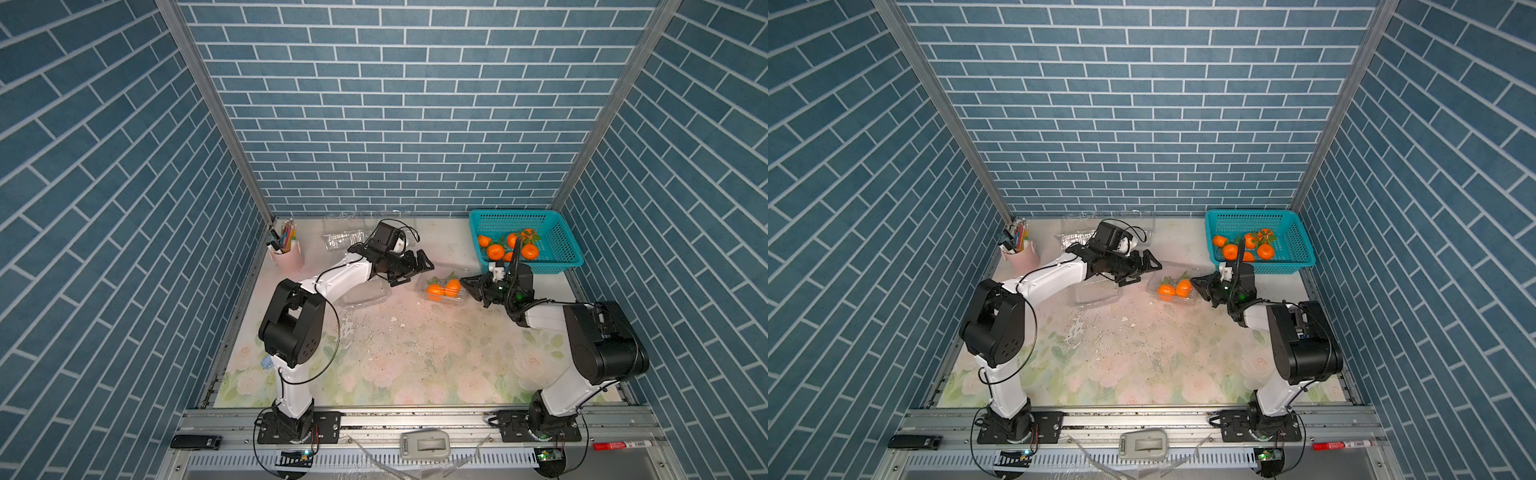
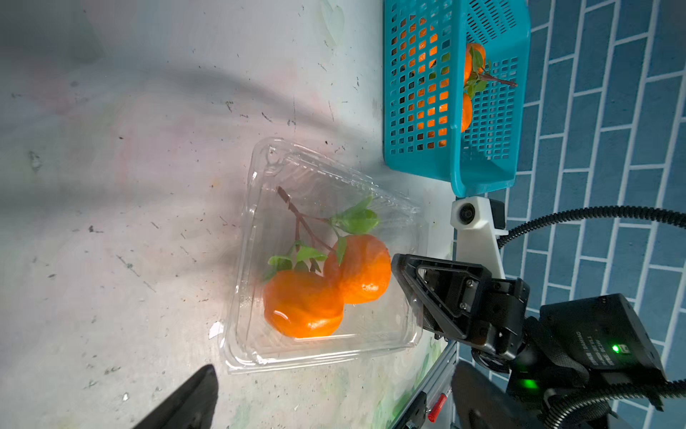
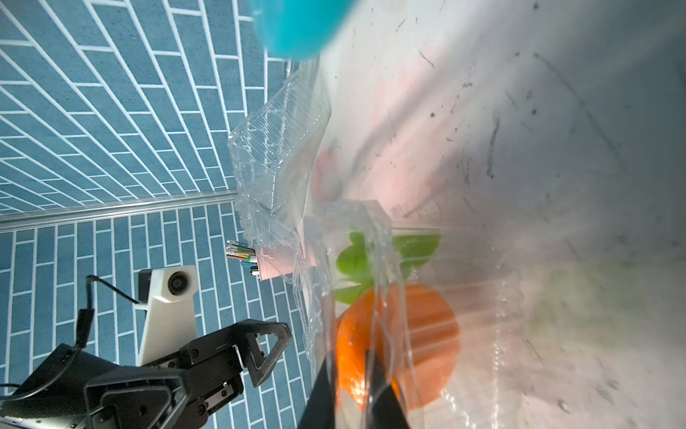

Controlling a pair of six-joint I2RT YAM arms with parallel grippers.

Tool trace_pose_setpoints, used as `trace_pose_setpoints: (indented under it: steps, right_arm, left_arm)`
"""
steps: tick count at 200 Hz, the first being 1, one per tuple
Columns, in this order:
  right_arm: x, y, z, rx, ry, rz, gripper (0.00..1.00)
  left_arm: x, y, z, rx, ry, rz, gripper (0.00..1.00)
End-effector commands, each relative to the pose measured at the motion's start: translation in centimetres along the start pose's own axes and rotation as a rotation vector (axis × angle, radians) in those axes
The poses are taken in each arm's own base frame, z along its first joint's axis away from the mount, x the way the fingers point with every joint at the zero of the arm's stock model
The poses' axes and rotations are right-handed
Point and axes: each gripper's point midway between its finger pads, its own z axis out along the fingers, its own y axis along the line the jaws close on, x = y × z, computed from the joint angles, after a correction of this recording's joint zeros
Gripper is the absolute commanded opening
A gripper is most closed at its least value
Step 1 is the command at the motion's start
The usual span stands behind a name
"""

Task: Take oranges out of containers
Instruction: Open the packing box at the center of the board.

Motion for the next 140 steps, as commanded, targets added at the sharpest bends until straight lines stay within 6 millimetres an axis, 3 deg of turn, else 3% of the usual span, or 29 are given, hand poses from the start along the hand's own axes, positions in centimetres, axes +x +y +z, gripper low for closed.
trace_pose_setpoints:
  steps: [1,42,87,140]
  right_arm:
    - [-0.7,0.7,0.4,-0.008,-0.001,-0.019,0.14]
    - [-1.4,0.9,0.8,-0.02,-0.05,0.012,0.14]
    - [-1.3,1.6,2.9,-0.019,-0.111,0.05,0.15]
    - [-1.1,2.4,4.6,-0.058,-0.129,0.088,0.15]
  left_arm:
    - [0.2,1.3,0.6,0.017,0.019,-0.08,0.99]
    - [-0.1,1.0,0.5,0.084,-0.012,-0.136,0.99]
    - [-0.6,-0.8,-0.1,0.202,-0.056,-0.164,0.99]
    - [-0.4,-0.8,0.5,0.236,-0.046,-0.212,0.99]
